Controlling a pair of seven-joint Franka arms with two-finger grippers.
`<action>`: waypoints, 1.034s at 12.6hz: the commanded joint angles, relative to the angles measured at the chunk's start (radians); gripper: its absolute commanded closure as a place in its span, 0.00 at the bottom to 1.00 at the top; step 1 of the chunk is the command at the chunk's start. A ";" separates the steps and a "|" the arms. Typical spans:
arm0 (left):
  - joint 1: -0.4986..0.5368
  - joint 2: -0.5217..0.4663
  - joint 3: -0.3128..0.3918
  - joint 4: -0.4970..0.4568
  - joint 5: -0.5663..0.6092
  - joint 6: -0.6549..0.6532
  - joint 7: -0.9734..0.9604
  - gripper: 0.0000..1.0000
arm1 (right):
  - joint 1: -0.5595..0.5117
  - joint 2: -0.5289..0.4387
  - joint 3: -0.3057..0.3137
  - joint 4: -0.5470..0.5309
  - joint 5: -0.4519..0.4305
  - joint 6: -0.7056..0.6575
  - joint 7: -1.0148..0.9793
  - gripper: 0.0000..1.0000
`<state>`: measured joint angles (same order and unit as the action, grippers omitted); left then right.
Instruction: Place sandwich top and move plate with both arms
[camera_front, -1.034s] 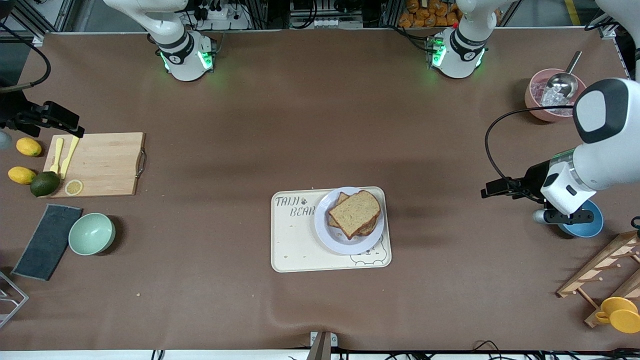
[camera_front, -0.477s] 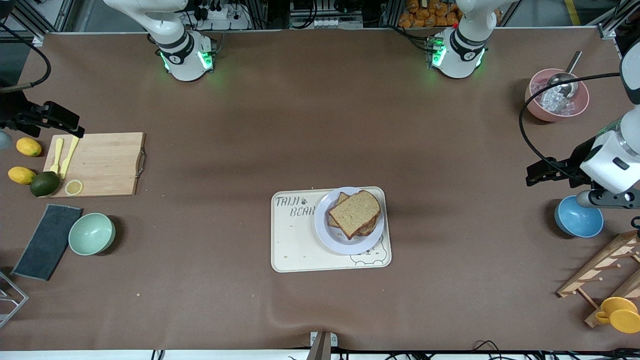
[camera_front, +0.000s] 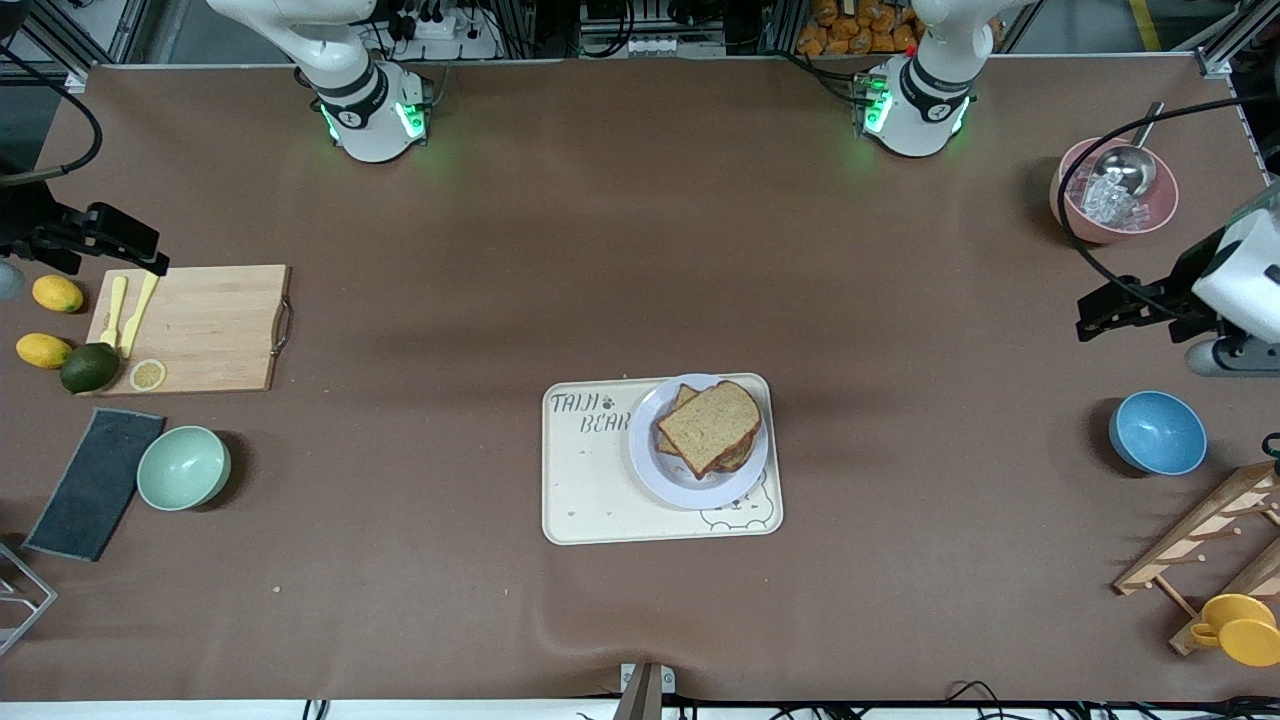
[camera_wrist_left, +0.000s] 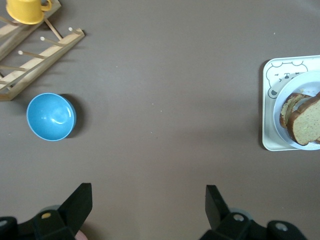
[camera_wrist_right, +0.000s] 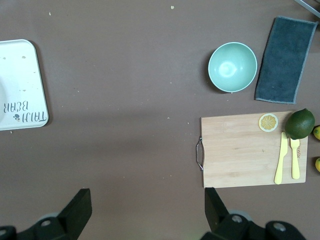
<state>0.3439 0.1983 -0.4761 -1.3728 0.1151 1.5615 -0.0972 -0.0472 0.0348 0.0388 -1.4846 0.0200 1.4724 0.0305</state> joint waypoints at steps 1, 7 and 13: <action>-0.005 -0.075 0.042 0.011 0.006 -0.038 0.004 0.00 | 0.006 -0.007 0.001 -0.009 -0.012 0.008 0.017 0.00; -0.324 -0.210 0.405 -0.112 -0.061 -0.067 -0.010 0.00 | 0.006 -0.007 0.003 -0.009 -0.012 0.008 0.017 0.00; -0.444 -0.226 0.539 -0.141 -0.146 -0.077 -0.013 0.00 | 0.006 -0.007 0.001 -0.008 -0.012 0.008 0.017 0.00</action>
<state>-0.0663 0.0002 0.0449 -1.4800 -0.0150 1.4869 -0.0974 -0.0470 0.0348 0.0393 -1.4861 0.0200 1.4750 0.0306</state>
